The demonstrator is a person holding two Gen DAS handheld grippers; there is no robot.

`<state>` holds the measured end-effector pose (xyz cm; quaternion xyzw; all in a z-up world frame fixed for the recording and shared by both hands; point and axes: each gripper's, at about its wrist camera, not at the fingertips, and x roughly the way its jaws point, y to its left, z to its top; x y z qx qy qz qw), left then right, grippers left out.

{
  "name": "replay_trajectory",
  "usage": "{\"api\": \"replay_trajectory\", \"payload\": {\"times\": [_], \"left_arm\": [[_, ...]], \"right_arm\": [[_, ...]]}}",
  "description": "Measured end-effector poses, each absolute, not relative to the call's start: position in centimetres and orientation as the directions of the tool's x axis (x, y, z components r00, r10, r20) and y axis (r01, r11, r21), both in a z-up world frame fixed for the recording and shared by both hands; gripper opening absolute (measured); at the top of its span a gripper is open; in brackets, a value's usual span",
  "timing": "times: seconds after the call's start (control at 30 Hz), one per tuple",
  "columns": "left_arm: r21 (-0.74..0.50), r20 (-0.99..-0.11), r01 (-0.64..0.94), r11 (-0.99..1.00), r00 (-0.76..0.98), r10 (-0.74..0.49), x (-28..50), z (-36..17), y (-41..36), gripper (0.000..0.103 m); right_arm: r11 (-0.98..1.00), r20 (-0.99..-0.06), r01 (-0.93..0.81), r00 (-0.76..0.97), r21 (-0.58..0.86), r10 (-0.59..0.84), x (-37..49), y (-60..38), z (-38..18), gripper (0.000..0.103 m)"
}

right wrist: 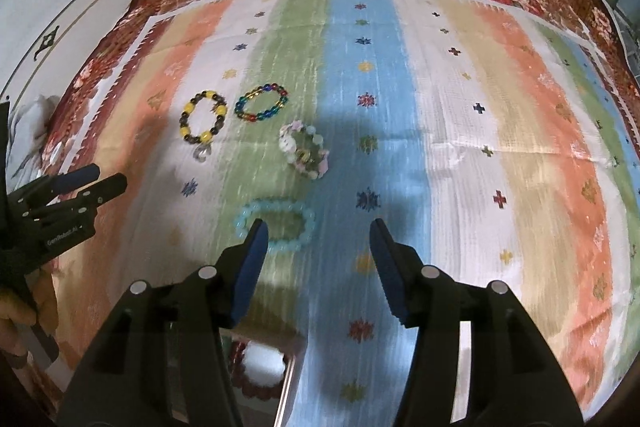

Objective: Organize jewelry
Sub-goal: 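Move left tool to the black-yellow bracelet while right tool moves to the white charm bracelet, then close left tool on the black-yellow bracelet while right tool grasps the white charm bracelet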

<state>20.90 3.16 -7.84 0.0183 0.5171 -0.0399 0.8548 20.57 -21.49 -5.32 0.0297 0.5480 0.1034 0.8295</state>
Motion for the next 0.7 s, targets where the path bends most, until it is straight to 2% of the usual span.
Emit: {"api": "replay_trajectory", "payload": {"times": [0.7], "left_arm": [[-0.015, -0.917, 0.021, 1.000, 0.398, -0.022, 30.5, -13.1, 4.4, 0.062]], "right_arm": [[0.982, -0.935, -0.117, 0.304, 0.151, 0.180, 29.9, -20.5, -11.4, 0.054]]}}
